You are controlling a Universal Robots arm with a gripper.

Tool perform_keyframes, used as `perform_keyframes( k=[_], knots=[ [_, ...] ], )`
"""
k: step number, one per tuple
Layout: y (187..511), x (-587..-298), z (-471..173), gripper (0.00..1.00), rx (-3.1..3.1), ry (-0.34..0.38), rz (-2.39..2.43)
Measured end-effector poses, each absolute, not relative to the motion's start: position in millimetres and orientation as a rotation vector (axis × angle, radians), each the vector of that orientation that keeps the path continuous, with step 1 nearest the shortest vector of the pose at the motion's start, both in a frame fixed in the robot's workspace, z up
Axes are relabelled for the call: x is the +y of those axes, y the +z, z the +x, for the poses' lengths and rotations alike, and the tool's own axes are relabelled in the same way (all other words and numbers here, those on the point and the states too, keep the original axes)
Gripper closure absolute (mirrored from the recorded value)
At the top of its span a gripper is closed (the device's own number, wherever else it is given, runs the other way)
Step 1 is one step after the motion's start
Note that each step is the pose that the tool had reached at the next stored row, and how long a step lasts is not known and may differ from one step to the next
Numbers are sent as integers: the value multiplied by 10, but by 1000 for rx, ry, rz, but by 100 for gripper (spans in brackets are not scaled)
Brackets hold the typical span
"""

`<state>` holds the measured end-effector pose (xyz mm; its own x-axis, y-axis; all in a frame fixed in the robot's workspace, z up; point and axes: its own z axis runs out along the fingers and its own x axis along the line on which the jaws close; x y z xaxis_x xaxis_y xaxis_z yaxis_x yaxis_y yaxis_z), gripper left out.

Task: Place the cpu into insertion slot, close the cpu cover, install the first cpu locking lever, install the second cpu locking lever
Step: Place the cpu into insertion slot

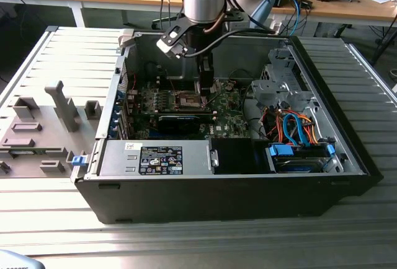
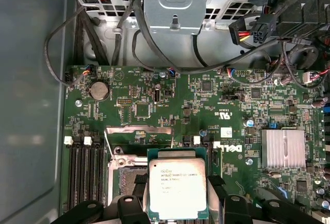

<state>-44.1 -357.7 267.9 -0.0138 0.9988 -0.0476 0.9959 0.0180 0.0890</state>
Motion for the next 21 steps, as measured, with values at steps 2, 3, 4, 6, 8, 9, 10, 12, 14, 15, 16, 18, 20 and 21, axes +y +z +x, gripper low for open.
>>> perform_keyframes(
  k=[2, 3, 4, 6, 8, 9, 10, 12, 14, 15, 16, 18, 20, 21],
  knots=[
    [2656, -3578, -444, 45, 2170, 46, 2136],
    [2654, -3577, -444, 45, 2170, 46, 2136],
    [2624, -3577, -449, 45, 2170, 46, 2136],
    [2591, -3577, -453, 45, 2170, 45, 2135],
    [2588, -3578, -453, 45, 2170, 45, 2135],
    [2586, -3577, -454, 45, 2170, 45, 2135],
    [2584, -3578, -454, 45, 2170, 45, 2135],
    [2581, -3578, -454, 45, 2170, 45, 2135],
    [2579, -3578, -455, 45, 2170, 45, 2135],
    [2576, -3578, -455, 45, 2170, 45, 2135],
    [2575, -3578, -456, 45, 2170, 45, 2135],
    [2532, -3577, -460, 45, 2169, 44, 2135],
    [2530, -3578, -460, 45, 2169, 44, 2135],
    [2527, -3577, -461, 45, 2169, 44, 2135]
  ],
)
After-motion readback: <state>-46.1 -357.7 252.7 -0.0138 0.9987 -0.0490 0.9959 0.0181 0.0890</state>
